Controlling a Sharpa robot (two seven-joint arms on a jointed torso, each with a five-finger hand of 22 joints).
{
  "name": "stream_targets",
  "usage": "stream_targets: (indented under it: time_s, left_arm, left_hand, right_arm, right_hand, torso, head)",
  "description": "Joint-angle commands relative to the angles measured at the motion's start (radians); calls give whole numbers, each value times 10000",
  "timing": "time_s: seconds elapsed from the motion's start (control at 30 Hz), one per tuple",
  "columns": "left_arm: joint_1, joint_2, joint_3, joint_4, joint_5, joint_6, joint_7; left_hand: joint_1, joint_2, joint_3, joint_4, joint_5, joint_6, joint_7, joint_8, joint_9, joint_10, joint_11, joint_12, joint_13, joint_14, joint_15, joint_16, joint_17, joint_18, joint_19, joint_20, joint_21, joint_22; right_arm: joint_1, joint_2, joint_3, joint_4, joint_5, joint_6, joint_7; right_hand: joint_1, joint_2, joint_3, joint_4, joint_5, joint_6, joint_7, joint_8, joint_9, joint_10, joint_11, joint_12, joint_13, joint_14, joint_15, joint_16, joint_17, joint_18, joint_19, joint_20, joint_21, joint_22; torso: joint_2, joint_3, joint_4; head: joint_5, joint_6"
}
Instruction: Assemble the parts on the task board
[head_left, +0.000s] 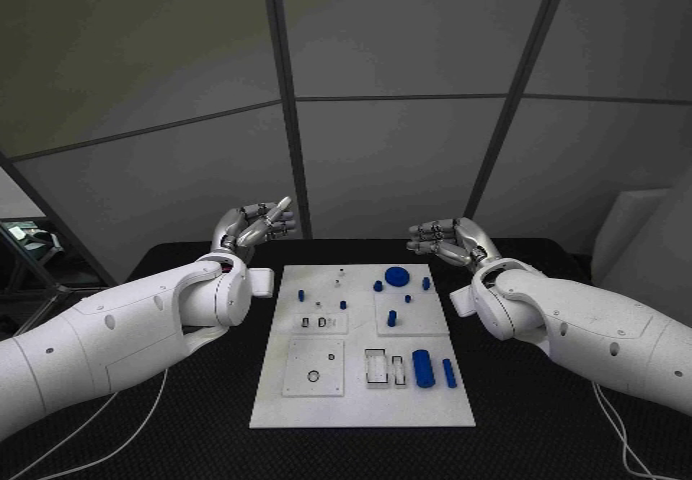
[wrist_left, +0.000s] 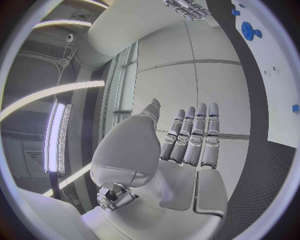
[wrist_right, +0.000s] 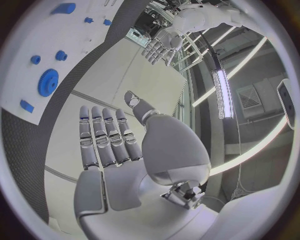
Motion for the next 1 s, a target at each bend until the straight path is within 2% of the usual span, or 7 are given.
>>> stream_targets:
  time_s: [0.03,0.2,0.33,0.5,0.63,0.77,1.0]
  left_arm:
    - [27,-205,12,331,-31,539,-117]
    - [28,-543,13,904,-106,786,-259]
    - [27,-867,12,1489,-206,991,-352]
    - [23,-1205,11,2169,-248,1159,-400]
    - [22,-1438,11,2656,-260,1203,-423]
    - [21,-1581,15,3042,-265,1242,-436]
    - [20,-1622,17,3278,-266,1315,-445]
  left_hand:
    - [133,22,-48,-189,75,311,105,34,-22,567,-67,59,-30,715,-84,138,79,-87,584,-84,283,67]
    - [128,96,-126,-354,81,661,65,-5,-37,1105,-223,-14,-47,1400,-284,186,194,-94,1106,-287,534,108]
    - [96,106,-184,-417,78,767,46,-67,-61,1241,-251,-120,-57,1595,-332,140,233,-97,1234,-340,587,98]
    - [65,97,-221,-433,73,793,34,-99,-73,1257,-253,-179,-62,1660,-344,120,247,-100,1286,-356,610,95]
    - [54,83,-240,-444,72,806,29,-110,-77,1259,-252,-204,-64,1652,-341,94,246,-104,1295,-358,613,91]
    - [44,74,-265,-468,73,819,26,-138,-88,1255,-246,-258,-67,1628,-332,37,242,-110,1316,-360,619,83]
    - [34,81,-280,-482,73,825,24,-163,-97,1245,-240,-303,-69,1612,-325,-5,239,-113,1328,-359,622,76]
  right_arm:
    - [196,0,13,-78,-2058,-6,-478]
    - [535,44,13,-178,-3802,684,-1354]
    - [859,78,13,-132,-5338,1266,-2182]
    - [1240,111,14,-37,-6825,1915,-3067]
    - [1489,188,13,24,-7812,2489,-3630]
    - [1646,355,12,39,-8682,2977,-4047]
    - [1718,573,12,47,-9284,3315,-4261]
  right_hand:
    - [559,-328,377,11,128,1208,-153,-5,-34,1533,-303,-160,32,1930,-459,244,108,187,1582,-473,1347,570]
    - [587,-515,511,8,93,1472,-285,-166,-53,2151,-542,-318,26,3260,-879,553,296,207,2160,-935,2550,1221]
    - [593,-721,555,10,140,1861,-486,-179,-15,2672,-853,-385,42,4863,-1362,1197,735,237,2896,-1415,3890,1958]
    - [424,-898,676,28,161,2066,-623,-291,-18,3031,-1014,-440,56,6003,-1684,2010,1346,212,3348,-1650,4841,2485]
    - [223,-1014,920,35,142,2252,-675,-413,-13,3119,-1066,-466,49,6084,-1746,2571,1928,196,3358,-1727,5324,2774]
    - [-7,-1123,1187,54,137,2373,-700,-564,-12,2955,-1079,-469,42,6221,-1789,3628,2809,191,3574,-1766,5910,3129]
    - [-218,-1164,1350,80,119,2309,-668,-601,-22,2465,-1018,-448,64,6210,-1742,5753,4408,-291,5253,-1716,8098,6286]
  torso:
    - [208,-3,-1]
    - [422,3,82]
    - [647,-9,163]
    - [953,-33,292]
    - [1188,-61,360]
    - [1399,-90,412]
    - [1589,-90,425]
  head:
    - [-31,52]
    - [-91,37]
    - [-167,72]
    - [-259,231]
    - [-329,321]
    - [-336,318]
    - [-340,333]
